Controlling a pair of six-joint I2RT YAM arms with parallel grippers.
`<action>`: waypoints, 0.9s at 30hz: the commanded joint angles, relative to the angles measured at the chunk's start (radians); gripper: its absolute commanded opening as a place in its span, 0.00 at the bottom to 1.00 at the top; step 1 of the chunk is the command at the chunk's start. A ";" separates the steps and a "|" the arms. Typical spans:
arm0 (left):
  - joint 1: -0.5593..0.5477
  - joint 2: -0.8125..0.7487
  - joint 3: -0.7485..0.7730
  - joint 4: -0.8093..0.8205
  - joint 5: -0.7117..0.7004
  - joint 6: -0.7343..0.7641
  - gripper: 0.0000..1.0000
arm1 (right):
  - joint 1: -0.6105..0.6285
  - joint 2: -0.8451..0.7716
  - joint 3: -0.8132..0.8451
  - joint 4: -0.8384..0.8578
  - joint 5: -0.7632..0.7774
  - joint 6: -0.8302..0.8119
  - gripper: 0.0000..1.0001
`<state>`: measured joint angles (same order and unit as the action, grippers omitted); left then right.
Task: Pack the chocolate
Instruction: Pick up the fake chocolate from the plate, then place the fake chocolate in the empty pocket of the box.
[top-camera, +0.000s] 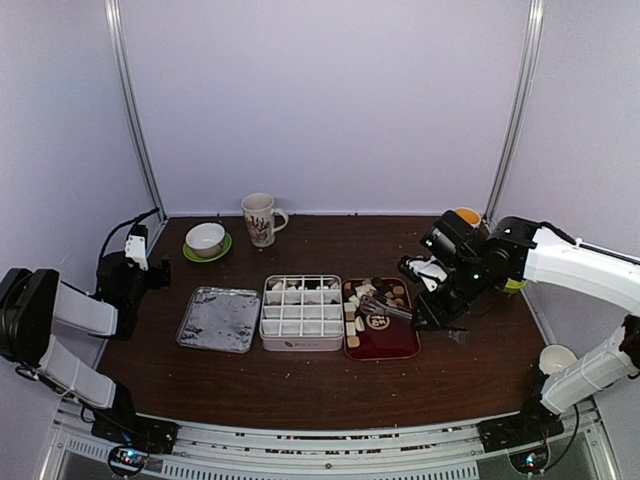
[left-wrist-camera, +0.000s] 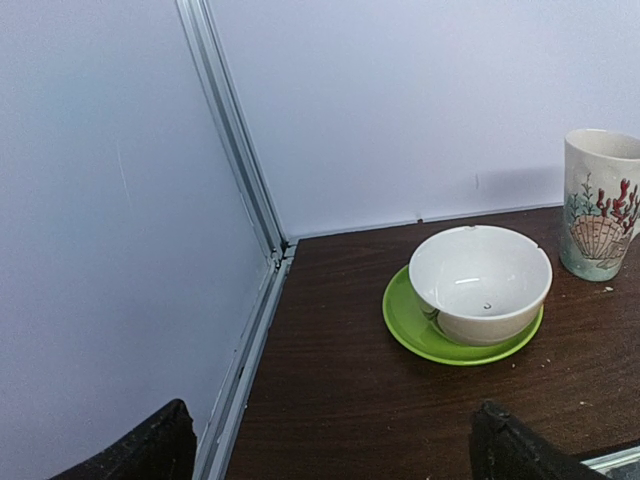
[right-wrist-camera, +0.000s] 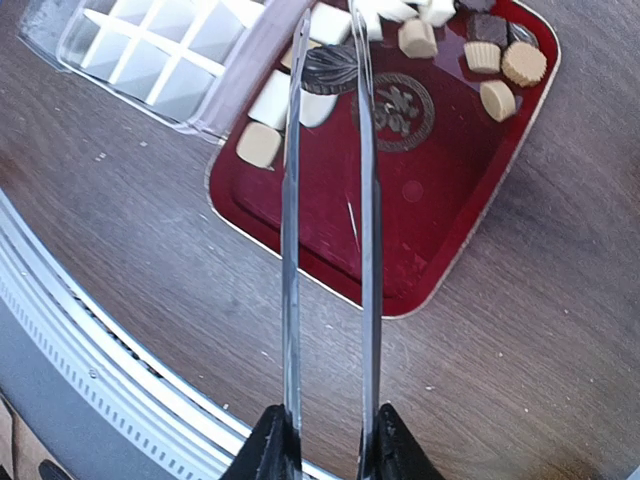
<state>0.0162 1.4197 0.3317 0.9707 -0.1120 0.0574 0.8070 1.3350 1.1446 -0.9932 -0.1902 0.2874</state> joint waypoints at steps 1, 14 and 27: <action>0.008 0.005 -0.005 0.048 0.006 -0.008 0.98 | -0.004 -0.009 0.053 0.069 -0.064 -0.007 0.27; 0.008 0.005 -0.005 0.049 0.006 -0.008 0.98 | 0.004 0.081 0.114 0.143 -0.158 -0.007 0.27; 0.008 0.005 -0.004 0.049 0.006 -0.007 0.98 | 0.012 0.115 0.111 0.163 -0.167 -0.011 0.27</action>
<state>0.0162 1.4197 0.3317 0.9707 -0.1120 0.0578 0.8124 1.4471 1.2259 -0.8604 -0.3443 0.2867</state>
